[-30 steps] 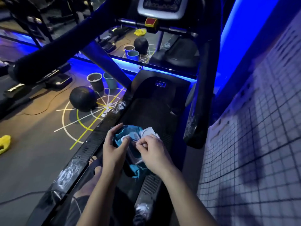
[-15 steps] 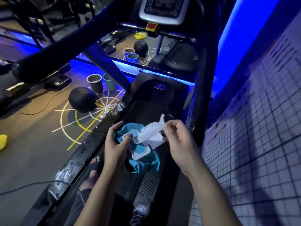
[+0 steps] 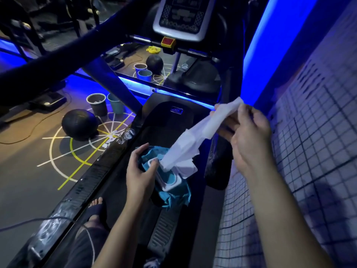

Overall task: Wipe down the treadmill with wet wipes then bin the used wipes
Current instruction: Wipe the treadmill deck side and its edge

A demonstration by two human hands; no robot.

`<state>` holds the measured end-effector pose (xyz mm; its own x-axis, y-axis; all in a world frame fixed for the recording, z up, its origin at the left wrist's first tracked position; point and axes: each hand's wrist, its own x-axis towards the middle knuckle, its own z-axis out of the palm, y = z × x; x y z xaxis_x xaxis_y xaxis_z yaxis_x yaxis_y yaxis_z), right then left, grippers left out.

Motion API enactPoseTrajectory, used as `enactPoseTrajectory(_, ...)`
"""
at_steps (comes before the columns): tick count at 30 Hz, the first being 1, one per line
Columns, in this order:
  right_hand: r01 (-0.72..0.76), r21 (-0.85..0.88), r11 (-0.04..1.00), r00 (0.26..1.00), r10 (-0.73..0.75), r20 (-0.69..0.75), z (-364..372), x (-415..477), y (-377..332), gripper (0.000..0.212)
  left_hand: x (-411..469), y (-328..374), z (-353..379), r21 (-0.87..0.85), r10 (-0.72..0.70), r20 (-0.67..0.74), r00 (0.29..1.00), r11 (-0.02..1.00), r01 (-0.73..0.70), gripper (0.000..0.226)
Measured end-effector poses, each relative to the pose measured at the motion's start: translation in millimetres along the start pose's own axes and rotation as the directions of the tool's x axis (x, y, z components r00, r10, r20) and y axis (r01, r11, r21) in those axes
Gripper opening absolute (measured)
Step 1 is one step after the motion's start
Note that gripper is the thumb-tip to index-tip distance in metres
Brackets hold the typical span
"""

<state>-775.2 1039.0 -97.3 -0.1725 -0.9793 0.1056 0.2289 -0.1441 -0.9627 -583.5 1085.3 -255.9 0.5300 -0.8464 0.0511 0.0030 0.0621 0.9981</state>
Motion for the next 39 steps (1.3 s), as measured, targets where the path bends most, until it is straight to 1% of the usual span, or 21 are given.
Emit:
enactPoseTrajectory(3,-0.097,-0.033,0.995,0.994,0.098,0.053,3,2,2,0.036,3,3,9,-0.024,0.042,0.027,0.999,0.999,-0.041,0.049)
enactPoseTrajectory(5,-0.143,-0.017,0.99,0.986,0.144,0.081,7,-1,6,0.035,4,7,13,0.004,0.093,0.074,0.993,0.996,-0.093,0.048)
enactPoseTrajectory(8,-0.187,0.048,0.981,0.975,0.18,0.131,15,-2,9,0.035,6,13,17,0.039,0.092,0.164,0.982,0.994,-0.099,0.044)
enactPoseTrajectory(10,-0.24,0.068,0.968,0.96,0.226,0.166,25,-1,13,0.036,6,17,16,0.079,0.092,0.188,0.978,0.991,-0.108,0.047)
enactPoseTrajectory(12,-0.315,0.075,0.946,0.936,0.296,0.192,39,-3,22,0.031,7,17,14,0.095,0.095,0.166,0.982,0.989,-0.112,0.052)
enactPoseTrajectory(13,-0.363,0.086,0.928,0.918,0.341,0.201,45,-4,28,0.025,7,18,12,0.105,0.089,0.144,0.986,0.989,-0.105,0.048)
enactPoseTrajectory(14,-0.407,0.097,0.908,0.902,0.382,0.203,50,-5,34,0.019,7,19,11,0.106,0.085,0.133,0.988,0.989,-0.099,0.036)
enactPoseTrajectory(15,-0.444,0.104,0.89,0.885,0.419,0.203,55,-5,41,0.015,6,21,8,0.102,0.078,0.124,0.989,0.991,-0.091,0.019)
enactPoseTrajectory(16,-0.472,0.101,0.876,0.872,0.446,0.204,59,-6,47,0.013,7,21,5,0.098,0.076,0.116,0.99,0.991,-0.087,0.01)
enactPoseTrajectory(18,-0.499,0.085,0.862,0.854,0.473,0.215,66,-9,56,0.016,9,22,-4,0.089,0.107,0.098,0.989,0.989,-0.116,0.022)
enactPoseTrajectory(21,-0.498,0.007,0.867,0.834,0.476,0.28,75,-17,62,0.047,12,24,-17,0.101,0.153,0.118,0.981,0.981,-0.165,0.025)
enactPoseTrajectory(23,-0.421,-0.12,0.899,0.831,0.435,0.346,79,-22,67,0.061,15,23,-24,0.107,0.161,0.086,0.983,0.98,-0.17,0.021)
enactPoseTrajectory(25,-0.298,-0.21,0.931,0.863,0.357,0.358,81,-25,72,0.059,17,22,-29,0.118,0.169,0.061,0.984,0.977,-0.176,0.006)
enactPoseTrajectory(27,-0.178,-0.26,0.949,0.897,0.265,0.354,79,-22,78,0.055,19,22,-35,0.141,0.168,0.024,0.985,0.975,-0.17,0.018)
enactPoseTrajectory(28,-0.144,-0.276,0.95,0.902,0.241,0.358,76,-19,79,0.053,21,23,-38,0.152,0.163,0.008,0.987,0.975,-0.163,0.02)
enactPoseTrajectory(31,-0.115,-0.315,0.942,0.898,0.234,0.372,68,-11,77,0.042,27,20,-48,0.191,0.177,-0.039,0.983,0.967,-0.167,0.012)
enactPoseTrajectory(33,-0.096,-0.355,0.93,0.926,0.214,0.31,67,-8,79,0.037,31,17,-54,0.216,0.197,-0.07,0.978,0.96,-0.178,0.009)
enactPoseTrajectory(35,-0.126,-0.359,0.925,0.939,0.228,0.259,66,-8,84,0.04,34,14,-56,0.216,0.205,-0.094,0.974,0.959,-0.181,0.011)
enactPoseTrajectory(36,-0.177,-0.34,0.924,0.935,0.266,0.236,66,-9,85,0.042,35,13,-57,0.21,0.209,-0.102,0.973,0.96,-0.184,0.01)
enactPoseTrajectory(37,-0.226,-0.302,0.926,0.928,0.299,0.221,69,-10,84,0.04,36,12,-57,0.208,0.211,-0.109,0.971,0.96,-0.186,0.01)
enactPoseTrajectory(39,-0.404,-0.138,0.905,0.884,0.424,0.198,68,-8,80,0.029,37,12,-57,0.193,0.2,-0.114,0.973,0.965,-0.176,0.009)
